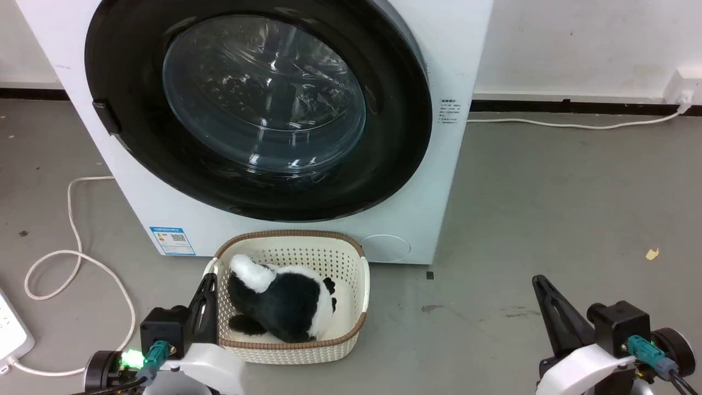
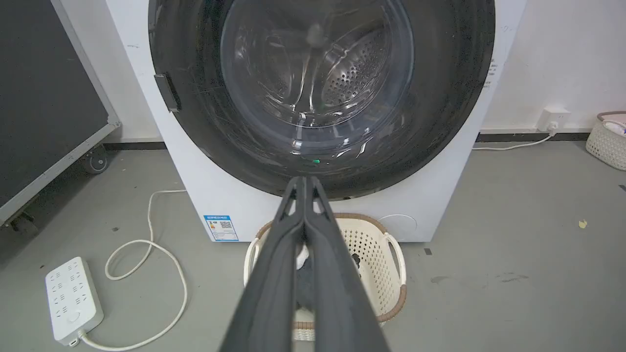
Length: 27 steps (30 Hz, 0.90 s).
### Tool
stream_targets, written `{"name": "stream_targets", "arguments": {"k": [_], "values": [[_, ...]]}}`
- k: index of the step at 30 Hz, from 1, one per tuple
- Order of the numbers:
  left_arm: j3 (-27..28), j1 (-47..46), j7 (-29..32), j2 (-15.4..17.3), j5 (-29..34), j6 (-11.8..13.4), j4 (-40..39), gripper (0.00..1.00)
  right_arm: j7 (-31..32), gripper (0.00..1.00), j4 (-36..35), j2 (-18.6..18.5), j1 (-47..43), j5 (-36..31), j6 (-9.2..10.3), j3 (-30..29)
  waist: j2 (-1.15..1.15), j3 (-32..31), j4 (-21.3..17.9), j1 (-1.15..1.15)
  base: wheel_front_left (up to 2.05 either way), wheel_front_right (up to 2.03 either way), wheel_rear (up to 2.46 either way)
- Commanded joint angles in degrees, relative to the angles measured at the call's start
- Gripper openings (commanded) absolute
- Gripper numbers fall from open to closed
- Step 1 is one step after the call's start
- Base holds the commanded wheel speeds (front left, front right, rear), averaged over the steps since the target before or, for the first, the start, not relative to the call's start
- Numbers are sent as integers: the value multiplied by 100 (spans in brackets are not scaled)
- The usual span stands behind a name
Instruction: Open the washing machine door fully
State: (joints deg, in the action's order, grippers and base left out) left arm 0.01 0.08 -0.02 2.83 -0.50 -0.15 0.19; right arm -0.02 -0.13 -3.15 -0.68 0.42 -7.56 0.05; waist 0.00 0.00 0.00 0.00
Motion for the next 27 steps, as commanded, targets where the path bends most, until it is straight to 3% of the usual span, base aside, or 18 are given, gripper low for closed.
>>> {"name": "stream_targets", "arguments": {"k": [1,27], "values": [[-1,-8,2,5,50,15,-19,0,2,0,13,27,68,-42,8,-5,0,0,0,0,0,0,0],[-1,-8,2,5,50,15,-19,0,2,0,13,27,68,-42,8,-5,0,0,0,0,0,0,0]]}}
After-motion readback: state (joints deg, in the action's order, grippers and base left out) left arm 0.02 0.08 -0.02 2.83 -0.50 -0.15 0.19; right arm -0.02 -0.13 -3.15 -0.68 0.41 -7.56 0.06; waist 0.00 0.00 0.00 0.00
